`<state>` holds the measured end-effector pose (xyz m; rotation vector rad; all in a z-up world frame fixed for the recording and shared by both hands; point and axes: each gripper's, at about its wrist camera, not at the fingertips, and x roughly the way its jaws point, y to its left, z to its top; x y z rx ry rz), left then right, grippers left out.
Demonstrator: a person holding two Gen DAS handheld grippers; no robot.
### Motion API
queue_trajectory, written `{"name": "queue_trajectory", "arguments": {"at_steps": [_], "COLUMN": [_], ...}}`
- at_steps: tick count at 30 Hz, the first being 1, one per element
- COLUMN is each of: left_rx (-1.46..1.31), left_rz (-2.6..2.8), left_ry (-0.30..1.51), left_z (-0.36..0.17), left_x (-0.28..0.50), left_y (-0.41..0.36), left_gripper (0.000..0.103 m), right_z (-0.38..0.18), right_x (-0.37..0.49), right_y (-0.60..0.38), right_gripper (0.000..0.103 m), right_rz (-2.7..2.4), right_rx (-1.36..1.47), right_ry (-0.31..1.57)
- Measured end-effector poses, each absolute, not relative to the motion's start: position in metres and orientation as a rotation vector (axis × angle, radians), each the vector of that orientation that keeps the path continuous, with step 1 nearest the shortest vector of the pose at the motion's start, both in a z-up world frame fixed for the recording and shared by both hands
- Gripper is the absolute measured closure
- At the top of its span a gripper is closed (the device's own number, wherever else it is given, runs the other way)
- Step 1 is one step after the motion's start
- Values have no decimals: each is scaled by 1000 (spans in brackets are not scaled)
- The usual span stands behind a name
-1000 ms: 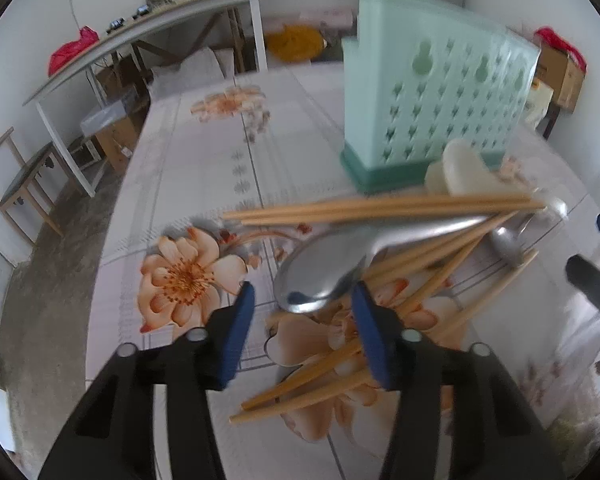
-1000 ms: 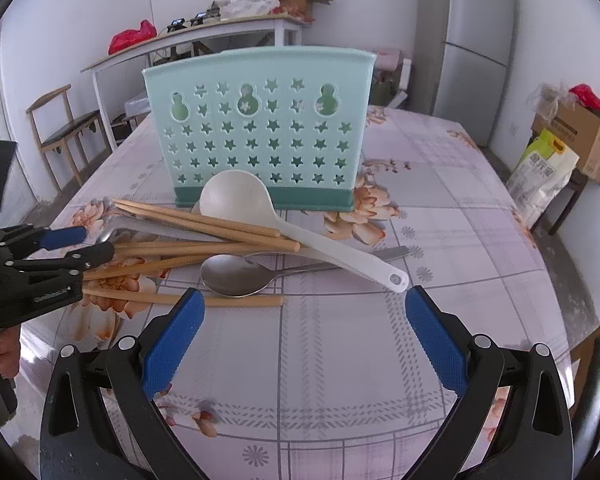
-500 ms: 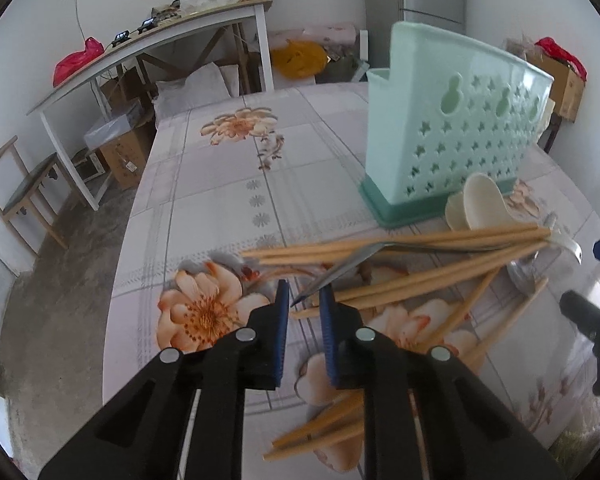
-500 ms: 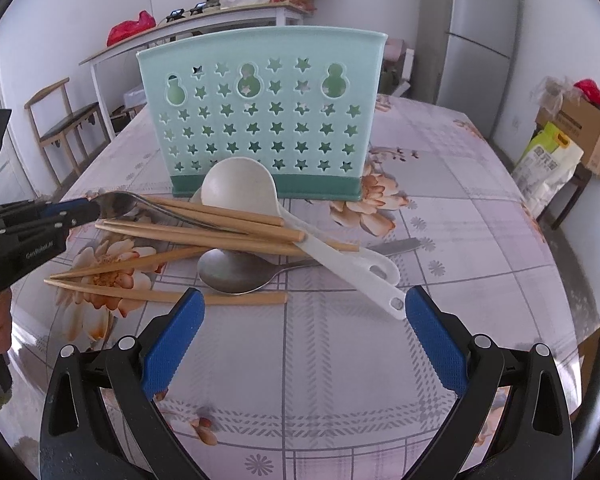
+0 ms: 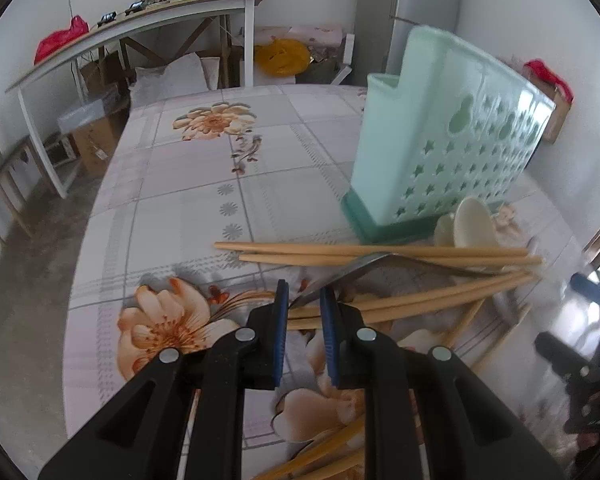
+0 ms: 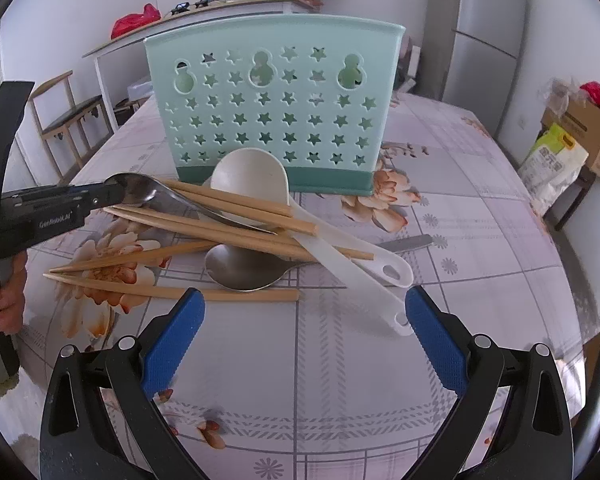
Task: Organize utensils
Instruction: 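Reach the left tool into the utensil pile and grasp the metal spoon, then grasp the white plastic ladle with the right tool while the left tool holds the spoon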
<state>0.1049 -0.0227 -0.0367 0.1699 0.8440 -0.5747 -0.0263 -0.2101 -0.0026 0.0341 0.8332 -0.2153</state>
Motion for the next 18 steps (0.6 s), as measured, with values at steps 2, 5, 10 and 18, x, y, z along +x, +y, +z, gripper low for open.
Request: {"name": "queue_trajectory", "arguments": {"at_steps": [2, 5, 10, 18], "left_rx": [117, 36, 18, -45], "left_rz": [-601, -636, -636, -638], "left_ry": [846, 858, 882, 911], "left_z": [-35, -34, -38, -46], "left_x": [108, 112, 118, 122], "left_y": [-18, -13, -15, -18], "left_gripper": [87, 87, 87, 88], "right_z": [-2, -2, 0, 9], "right_x": [-27, -28, -30, -39], "right_y": [-209, -209, -209, -211], "right_gripper": [7, 7, 7, 7], "right_rz": [-216, -217, -220, -213], "right_rx": [34, 37, 38, 36], "right_ry": [831, 829, 818, 771]}}
